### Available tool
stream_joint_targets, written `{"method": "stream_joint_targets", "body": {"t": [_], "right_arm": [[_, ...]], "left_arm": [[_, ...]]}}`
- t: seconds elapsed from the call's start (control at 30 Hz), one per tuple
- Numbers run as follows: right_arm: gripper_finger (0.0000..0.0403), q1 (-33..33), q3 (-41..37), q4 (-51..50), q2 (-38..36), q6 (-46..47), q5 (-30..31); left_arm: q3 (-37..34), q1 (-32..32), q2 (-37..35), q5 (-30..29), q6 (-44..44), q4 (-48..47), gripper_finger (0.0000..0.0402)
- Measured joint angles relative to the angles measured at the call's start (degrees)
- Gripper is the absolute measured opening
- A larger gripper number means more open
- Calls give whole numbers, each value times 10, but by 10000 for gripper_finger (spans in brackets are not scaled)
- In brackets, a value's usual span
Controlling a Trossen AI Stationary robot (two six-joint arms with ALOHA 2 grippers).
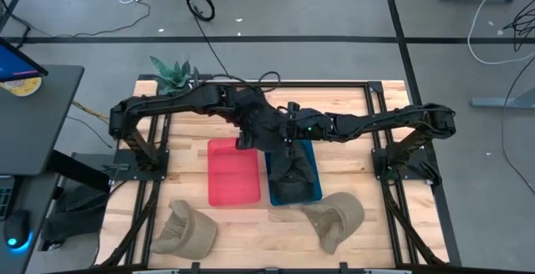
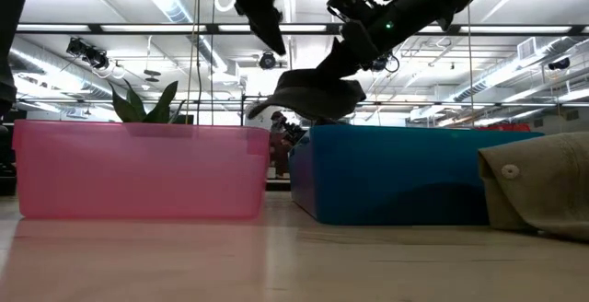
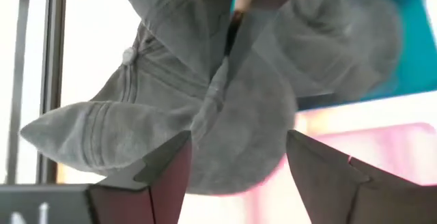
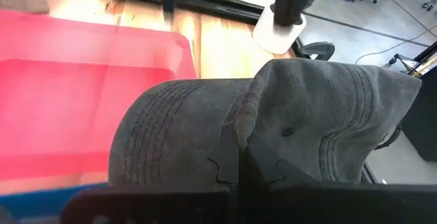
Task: Pick & Place hat
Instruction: Put the black cap into the blue bin
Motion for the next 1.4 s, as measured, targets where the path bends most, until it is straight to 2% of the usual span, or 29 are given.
{"method": "stream_joint_targets", "body": {"t": [0.2,0.43,0.57,0.77,0.9,1.07,1.23,1.4], "right_arm": [[0,-1,-1,-40,-32,-13,-11],[0,0,-1,-132,-106,-21,-158],[0,6,0,-201,-116,-40,-226],[0,25,0,-255,-117,-55,-293],[0,48,0,-263,-116,-58,-300],[0,74,-1,-271,-112,-65,-300],[0,78,-8,-250,-111,-68,-295],[0,79,-53,-205,-111,-66,-294]], "left_arm": [[0,-1,-62,38,-5,0,230],[0,-1,-132,90,0,8,218],[0,-1,-152,126,22,25,212],[0,8,-158,145,48,59,200],[-8,32,-155,149,60,72,193],[-101,83,-175,200,61,169,185],[-207,123,-198,188,47,227,181],[-316,125,-244,186,21,335,181]]}}
